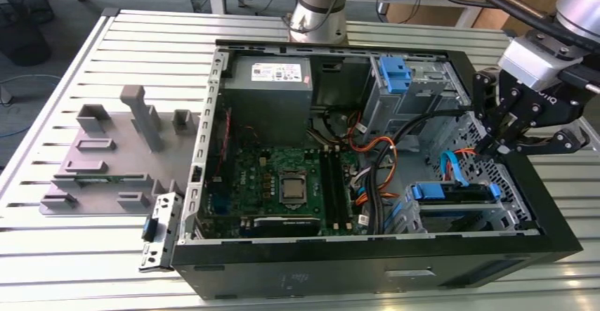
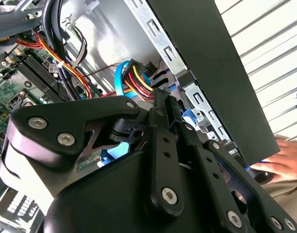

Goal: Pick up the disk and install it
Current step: 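Insert the second disk wire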

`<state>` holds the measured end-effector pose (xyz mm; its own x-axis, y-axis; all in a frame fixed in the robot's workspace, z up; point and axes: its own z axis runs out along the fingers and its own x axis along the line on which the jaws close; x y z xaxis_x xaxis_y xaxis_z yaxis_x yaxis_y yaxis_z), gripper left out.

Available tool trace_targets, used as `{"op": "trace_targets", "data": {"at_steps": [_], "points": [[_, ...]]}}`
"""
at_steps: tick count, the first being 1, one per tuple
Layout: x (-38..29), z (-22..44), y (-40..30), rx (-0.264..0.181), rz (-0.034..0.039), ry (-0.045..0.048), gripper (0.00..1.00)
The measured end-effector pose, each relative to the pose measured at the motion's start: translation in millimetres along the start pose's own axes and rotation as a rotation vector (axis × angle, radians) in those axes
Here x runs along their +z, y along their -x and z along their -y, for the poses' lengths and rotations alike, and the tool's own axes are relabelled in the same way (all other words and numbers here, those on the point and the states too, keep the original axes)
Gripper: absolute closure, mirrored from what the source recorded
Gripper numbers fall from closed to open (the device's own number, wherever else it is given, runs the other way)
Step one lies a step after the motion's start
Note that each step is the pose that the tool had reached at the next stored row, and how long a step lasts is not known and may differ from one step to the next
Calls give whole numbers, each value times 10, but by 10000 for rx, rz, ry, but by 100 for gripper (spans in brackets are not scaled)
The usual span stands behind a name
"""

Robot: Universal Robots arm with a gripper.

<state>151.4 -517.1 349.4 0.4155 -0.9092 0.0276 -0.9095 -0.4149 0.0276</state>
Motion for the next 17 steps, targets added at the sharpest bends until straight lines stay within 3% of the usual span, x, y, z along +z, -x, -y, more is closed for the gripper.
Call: {"op": "trace_targets", "data": {"at_steps": [13,17], "points": [[1,0,0,27,2,1,83],[3,0,0,572,18,16,83]]}}
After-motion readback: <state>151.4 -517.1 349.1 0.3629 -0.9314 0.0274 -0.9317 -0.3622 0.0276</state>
